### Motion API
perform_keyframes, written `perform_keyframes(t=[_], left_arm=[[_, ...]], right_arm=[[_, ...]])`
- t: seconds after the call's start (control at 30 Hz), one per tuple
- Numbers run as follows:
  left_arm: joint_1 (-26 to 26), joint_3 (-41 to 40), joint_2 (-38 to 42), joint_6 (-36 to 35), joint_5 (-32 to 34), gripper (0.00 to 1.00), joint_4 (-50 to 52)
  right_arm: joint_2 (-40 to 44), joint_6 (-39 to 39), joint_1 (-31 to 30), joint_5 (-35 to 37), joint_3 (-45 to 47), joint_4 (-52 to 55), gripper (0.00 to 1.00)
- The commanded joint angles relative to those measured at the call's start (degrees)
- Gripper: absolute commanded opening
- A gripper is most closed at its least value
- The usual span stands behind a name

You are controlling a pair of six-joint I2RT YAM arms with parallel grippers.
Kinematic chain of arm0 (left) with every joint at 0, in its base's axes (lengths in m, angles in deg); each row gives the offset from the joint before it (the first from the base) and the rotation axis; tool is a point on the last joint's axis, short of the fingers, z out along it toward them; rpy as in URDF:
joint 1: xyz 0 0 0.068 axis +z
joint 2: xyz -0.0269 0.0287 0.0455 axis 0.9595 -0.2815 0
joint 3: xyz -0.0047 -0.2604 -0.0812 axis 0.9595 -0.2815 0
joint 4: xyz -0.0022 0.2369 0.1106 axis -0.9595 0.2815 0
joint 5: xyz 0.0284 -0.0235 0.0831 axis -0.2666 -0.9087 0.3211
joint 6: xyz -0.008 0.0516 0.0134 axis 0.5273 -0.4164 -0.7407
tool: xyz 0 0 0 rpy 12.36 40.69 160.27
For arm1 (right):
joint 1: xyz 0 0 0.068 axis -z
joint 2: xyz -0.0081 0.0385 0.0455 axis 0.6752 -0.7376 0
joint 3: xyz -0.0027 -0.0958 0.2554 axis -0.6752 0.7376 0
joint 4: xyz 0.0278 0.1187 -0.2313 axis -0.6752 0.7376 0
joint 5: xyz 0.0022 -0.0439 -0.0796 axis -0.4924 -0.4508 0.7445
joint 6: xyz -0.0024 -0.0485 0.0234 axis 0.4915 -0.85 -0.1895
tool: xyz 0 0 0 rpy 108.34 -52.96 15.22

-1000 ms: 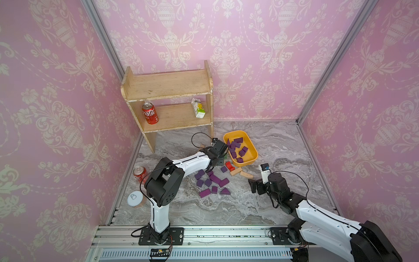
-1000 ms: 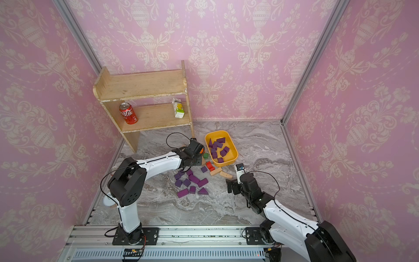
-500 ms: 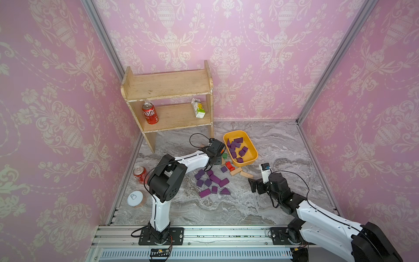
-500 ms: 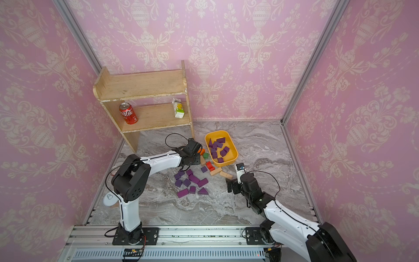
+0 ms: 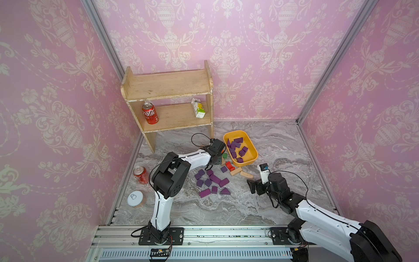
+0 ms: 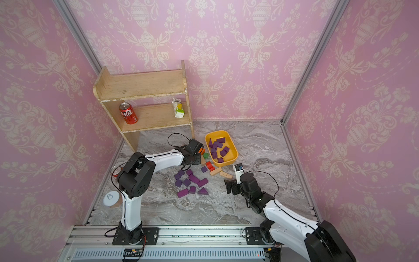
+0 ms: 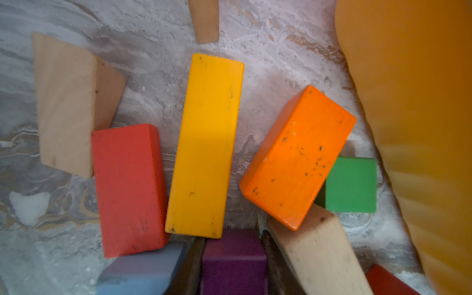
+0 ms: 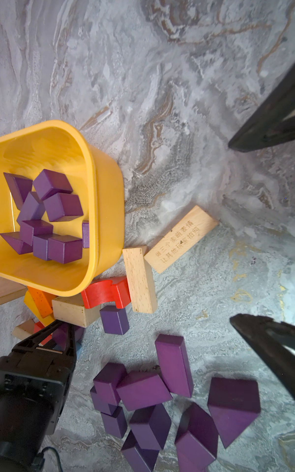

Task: Pick purple bricks into the storage bin
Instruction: Pick up the building block from the center of the board, then place the building block in the storage box.

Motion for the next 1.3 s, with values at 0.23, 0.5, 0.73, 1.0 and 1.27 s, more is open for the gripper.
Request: perform_keyframes(t=[0.23, 0.5, 0.73, 1.0, 1.27], left_arm=[[-0.62, -1.44, 8.88, -3.42, 0.80, 0.16, 2.81], [-4.23, 6.84, 11.15, -7.50, 1.18, 0.17, 7.69], [-6.21, 12.88, 6.22, -7.81, -4.10, 0.18, 4.30], [-8.78, 20.19, -1.10, -8.23, -6.16, 0.18, 4.92], [-10.07, 24.66, -6.04, -8.59, -6.17, 0.19, 6.55]], right_arm=[[1.47, -0.89, 0.30, -1.59, 0.45, -1.24, 1.00], [-2.02, -1.35, 0.31, -0.99, -1.26, -1.01, 1.00], [0.96, -1.26, 0.33, -0.31, 0.13, -1.28, 1.00], [0.09, -0.79, 0.33, 0.22, -0.11, -1.29, 1.00], [-0.16, -0.34, 0.33, 0.60, -0.24, -1.24, 1.00]])
